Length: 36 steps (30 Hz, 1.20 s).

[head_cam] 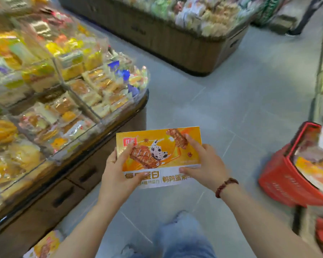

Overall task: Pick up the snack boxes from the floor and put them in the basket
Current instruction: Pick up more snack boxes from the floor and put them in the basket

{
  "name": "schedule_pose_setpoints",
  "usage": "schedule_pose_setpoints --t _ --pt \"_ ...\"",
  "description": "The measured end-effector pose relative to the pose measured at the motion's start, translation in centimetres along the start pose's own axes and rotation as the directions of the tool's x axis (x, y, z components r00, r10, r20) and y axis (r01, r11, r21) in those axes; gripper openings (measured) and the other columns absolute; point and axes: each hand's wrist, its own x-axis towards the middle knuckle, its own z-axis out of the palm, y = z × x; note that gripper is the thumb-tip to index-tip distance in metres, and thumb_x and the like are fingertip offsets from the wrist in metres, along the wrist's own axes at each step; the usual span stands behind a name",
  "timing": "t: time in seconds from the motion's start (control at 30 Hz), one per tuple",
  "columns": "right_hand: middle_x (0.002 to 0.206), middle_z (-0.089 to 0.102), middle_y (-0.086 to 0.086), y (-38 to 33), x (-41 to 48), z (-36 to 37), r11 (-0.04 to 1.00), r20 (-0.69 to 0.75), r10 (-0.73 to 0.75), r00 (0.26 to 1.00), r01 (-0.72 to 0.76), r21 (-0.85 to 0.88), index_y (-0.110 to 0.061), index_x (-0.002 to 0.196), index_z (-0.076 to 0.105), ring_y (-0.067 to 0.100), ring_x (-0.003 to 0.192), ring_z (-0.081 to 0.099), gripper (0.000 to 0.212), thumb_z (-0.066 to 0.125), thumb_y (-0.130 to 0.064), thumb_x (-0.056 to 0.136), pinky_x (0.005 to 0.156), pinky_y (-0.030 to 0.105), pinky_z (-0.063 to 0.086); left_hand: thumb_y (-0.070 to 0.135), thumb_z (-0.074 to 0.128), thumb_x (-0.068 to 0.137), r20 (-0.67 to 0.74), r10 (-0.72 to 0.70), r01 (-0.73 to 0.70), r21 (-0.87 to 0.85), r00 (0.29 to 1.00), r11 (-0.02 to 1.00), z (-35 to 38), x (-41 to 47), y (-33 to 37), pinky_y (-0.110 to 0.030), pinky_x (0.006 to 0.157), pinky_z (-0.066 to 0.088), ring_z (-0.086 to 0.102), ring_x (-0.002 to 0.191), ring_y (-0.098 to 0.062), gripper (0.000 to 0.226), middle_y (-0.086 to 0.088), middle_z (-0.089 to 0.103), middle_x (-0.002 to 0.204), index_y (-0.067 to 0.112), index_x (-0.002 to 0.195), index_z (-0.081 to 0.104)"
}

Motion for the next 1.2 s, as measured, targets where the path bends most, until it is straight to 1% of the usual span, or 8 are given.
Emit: schedule_pose_setpoints --t 0.1,0.3,0.43,0.47,0.6,0.83,0.97,1.2 --pt "0.117 0.04 -0.002 4.2 -2.0 -4.3 0.994 -0.127 0.11 0.986 -0.107 0.032 -0.05 0.142 0.014 0.018 0.111 0.049 0.097 0.077 -0.039 0.07 0.087 0.022 0.035 0.03 0.085 0.06 0.101 0.121 -0.123 0.014 0.988 0.992 3.8 2.5 5.0 -0.026 0.104 0.033 0.038 0.13 -0.016 0.091 -0.005 0.036 0.142 0.049 0.135 0.036" --pt "0.112 0.038 -0.006 13.3 -3.6 -11.6 0.951 -0.33 0.305 0.893 -0.265 0.162 -0.053 0.141 0.011 0.014 0.105 0.051 0.101 0.078 -0.045 0.066 0.088 0.028 0.042 0.022 0.085 0.061 0.27 0.327 -0.324 -0.058 0.905 0.944 14.1 7.1 15.2 0.0 0.087 0.03 0.04 0.102 0.013 0.089 -0.001 0.041 0.134 0.045 0.134 0.04" --pt "0.12 0.038 -0.006 19.0 -4.5 -15.0 0.909 -0.395 0.413 0.821 -0.34 0.243 -0.056 0.139 0.005 0.012 0.108 0.051 0.102 0.077 -0.046 0.067 0.089 0.027 0.045 0.024 0.085 0.06 0.364 0.367 -0.358 -0.096 0.856 0.929 21.5 9.7 20.5 -0.031 0.087 0.052 0.053 0.105 0.0 0.086 0.006 0.044 0.13 0.058 0.126 0.041" --pt "0.121 0.036 -0.006 20.4 -4.9 -15.6 0.895 -0.405 0.441 0.801 -0.359 0.265 -0.058 0.138 0.002 0.012 0.11 0.05 0.104 0.077 -0.047 0.067 0.091 0.029 0.046 0.023 0.085 0.059 0.364 0.371 -0.353 -0.116 0.855 0.928 23.6 9.7 21.9 -0.033 0.085 0.053 0.054 0.105 -0.003 0.086 0.007 0.044 0.129 0.059 0.124 0.042" --pt "0.123 0.033 -0.007 25.6 -6.4 -17.8 0.821 -0.419 0.569 0.707 -0.461 0.336 -0.061 0.135 -0.005 0.014 0.113 0.048 0.109 0.077 -0.052 0.064 0.093 0.033 0.047 0.033 0.085 0.056 0.398 0.387 -0.384 -0.091 0.832 0.919 30.9 8.9 26.6 -0.038 0.083 0.053 0.056 0.104 -0.01 0.086 0.014 0.04 0.129 0.062 0.122 0.038" --pt "0.122 0.034 -0.006 33.1 -6.8 -21.2 0.687 -0.424 0.726 0.541 -0.588 0.426 -0.059 0.137 -0.005 0.015 0.112 0.048 0.111 0.076 -0.057 0.062 0.084 0.03 0.049 0.04 0.082 0.061 0.581 0.425 -0.454 -0.106 0.694 0.885 41.0 10.8 32.2 -0.035 0.084 0.051 0.054 0.101 -0.008 0.081 0.016 0.034 0.136 0.064 0.121 0.034" --pt "0.131 0.031 -0.004 37.4 -4.9 -23.5 0.619 -0.406 0.784 0.469 -0.636 0.461 -0.055 0.141 -0.003 0.016 0.119 0.045 0.111 0.076 -0.058 0.062 0.09 0.031 0.048 0.045 0.081 0.06 0.657 0.409 -0.471 -0.092 0.633 0.877 47.3 13.7 34.6 -0.037 0.086 0.051 0.052 0.108 -0.01 0.08 0.014 0.035 0.138 0.059 0.125 0.036" --pt "0.132 0.034 0.002 44.4 -1.1 -28.1 0.429 -0.338 0.9 0.276 -0.701 0.57 -0.052 0.141 -0.001 0.02 0.118 0.047 0.112 0.077 -0.056 0.062 0.092 0.032 0.046 0.049 0.075 0.067 0.815 0.411 -0.583 -0.113 0.409 0.804 59.0 18.8 40.8 -0.04 0.089 0.052 0.049 0.118 -0.017 0.081 0.006 0.03 0.145 0.055 0.132 0.027"
